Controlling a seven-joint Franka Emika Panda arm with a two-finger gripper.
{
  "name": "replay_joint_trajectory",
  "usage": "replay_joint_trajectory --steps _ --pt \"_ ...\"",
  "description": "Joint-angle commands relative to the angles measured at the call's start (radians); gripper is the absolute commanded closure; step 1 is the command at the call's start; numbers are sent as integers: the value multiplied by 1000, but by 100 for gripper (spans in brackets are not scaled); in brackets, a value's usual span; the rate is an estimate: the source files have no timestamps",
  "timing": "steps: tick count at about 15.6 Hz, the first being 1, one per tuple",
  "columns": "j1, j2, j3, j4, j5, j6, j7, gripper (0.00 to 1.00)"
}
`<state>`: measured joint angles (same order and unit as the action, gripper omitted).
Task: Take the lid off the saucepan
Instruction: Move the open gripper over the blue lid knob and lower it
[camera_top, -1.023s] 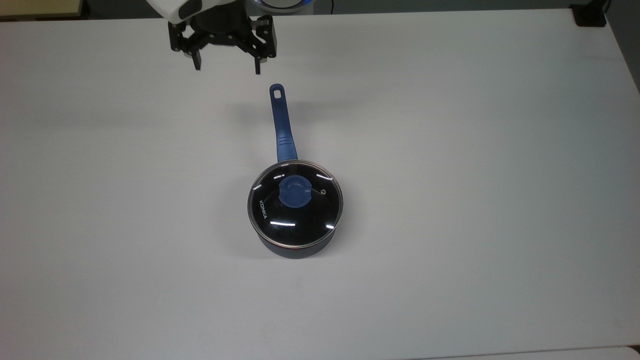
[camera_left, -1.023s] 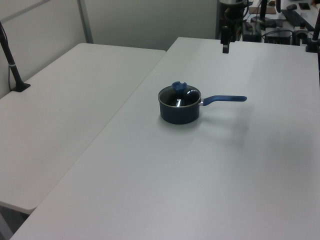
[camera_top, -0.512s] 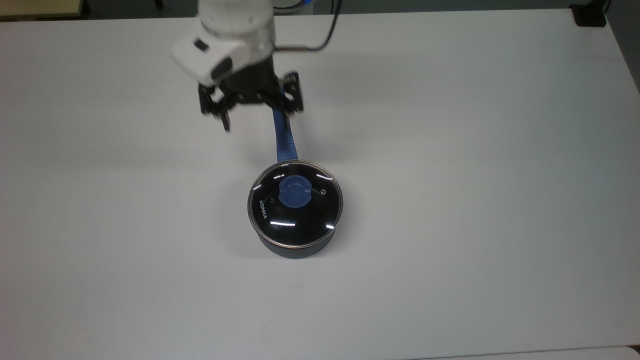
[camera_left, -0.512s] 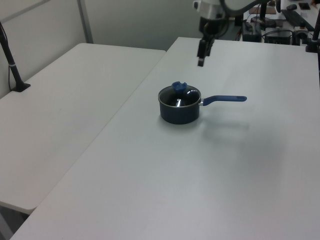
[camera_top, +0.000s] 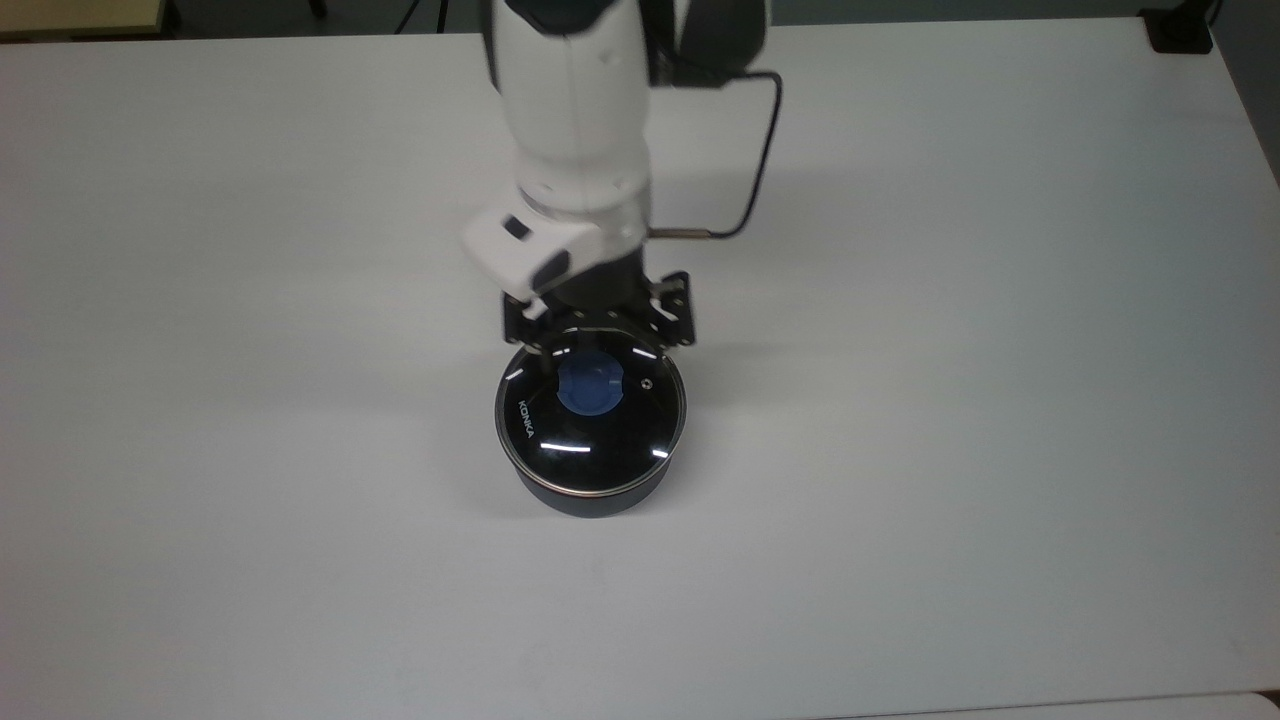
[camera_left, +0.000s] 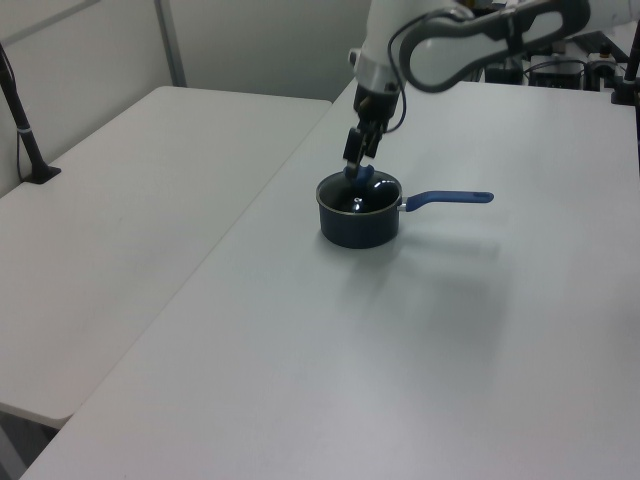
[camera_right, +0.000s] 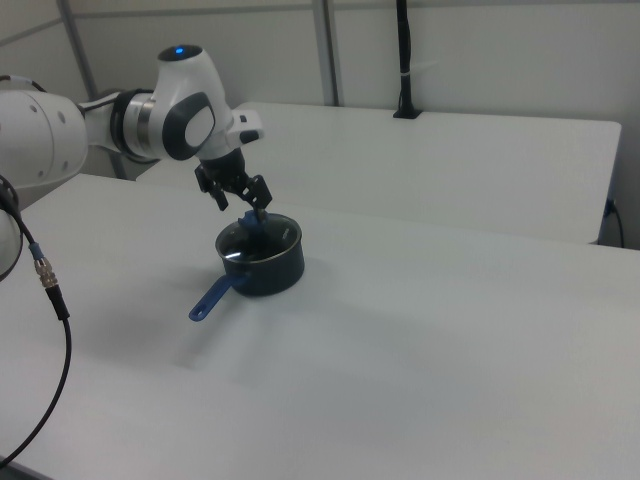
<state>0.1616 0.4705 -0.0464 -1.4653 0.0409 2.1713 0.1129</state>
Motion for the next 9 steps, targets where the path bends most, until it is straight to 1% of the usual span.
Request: replay_joint_trajectory --steps 1,4,9 --pt "18 26 -9 26 5 10 21 0" --pt "12 28 -13 28 -10 10 11 1" --pt "9 8 -23 31 -16 1 -10 0"
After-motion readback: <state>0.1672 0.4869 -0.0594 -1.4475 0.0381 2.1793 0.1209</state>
